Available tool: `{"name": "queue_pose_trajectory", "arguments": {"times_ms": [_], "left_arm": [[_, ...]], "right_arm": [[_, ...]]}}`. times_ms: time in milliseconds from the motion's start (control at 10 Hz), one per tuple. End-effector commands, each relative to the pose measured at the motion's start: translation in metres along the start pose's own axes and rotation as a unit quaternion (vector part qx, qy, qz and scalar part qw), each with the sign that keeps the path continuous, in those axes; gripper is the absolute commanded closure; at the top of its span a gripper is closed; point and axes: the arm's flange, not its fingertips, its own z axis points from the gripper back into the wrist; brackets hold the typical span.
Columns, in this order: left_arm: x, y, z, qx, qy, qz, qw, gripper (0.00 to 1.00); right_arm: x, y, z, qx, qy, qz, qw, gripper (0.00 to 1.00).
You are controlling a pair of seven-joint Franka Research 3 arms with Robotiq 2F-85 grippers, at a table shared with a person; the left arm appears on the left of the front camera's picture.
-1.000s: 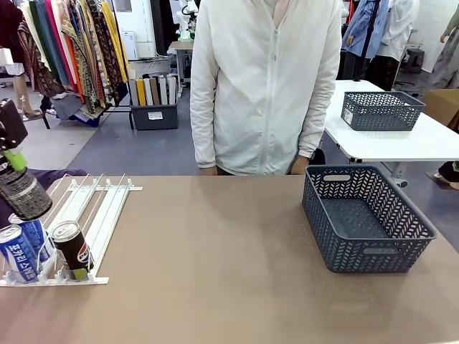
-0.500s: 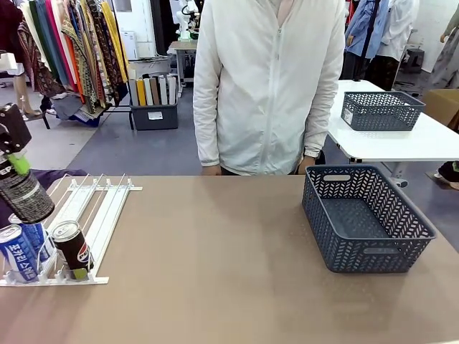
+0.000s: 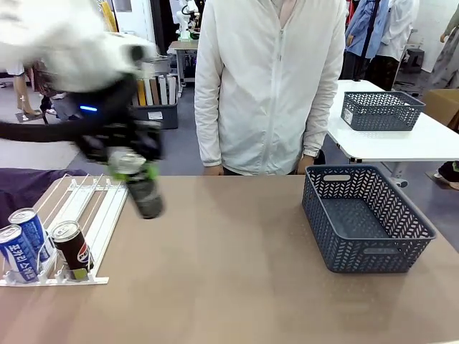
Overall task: Retrieve and store the cans from the dispenser.
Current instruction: Pick up one can from the Automatic Can Dispenser and place it in the middle of the table.
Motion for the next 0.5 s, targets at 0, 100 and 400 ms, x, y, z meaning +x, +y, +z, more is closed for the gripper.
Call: {"name": "queue_pose_trajectory", "arguments": {"times_ms": [0, 100, 400], "left_arm": [[0.067, -0.051, -0.019, 0.029, -0.020, -0.022, 0.999, 1.00], [0.084, -0.084, -0.040, 0.029, -0.026, -0.052, 0.998, 1.00], [0.122, -0.143, -0.107, 0.040, 0.025, -0.137, 0.989, 1.00]], "right_arm": [[-0.001, 0.001, 0.002, 0.000, 0.007, 0.013, 1.000, 0.00], [-0.001, 0.001, 0.002, 0.000, 0.007, 0.013, 1.000, 0.00], [-0.001, 0.001, 0.002, 0.000, 0.007, 0.013, 1.000, 0.00]]}}
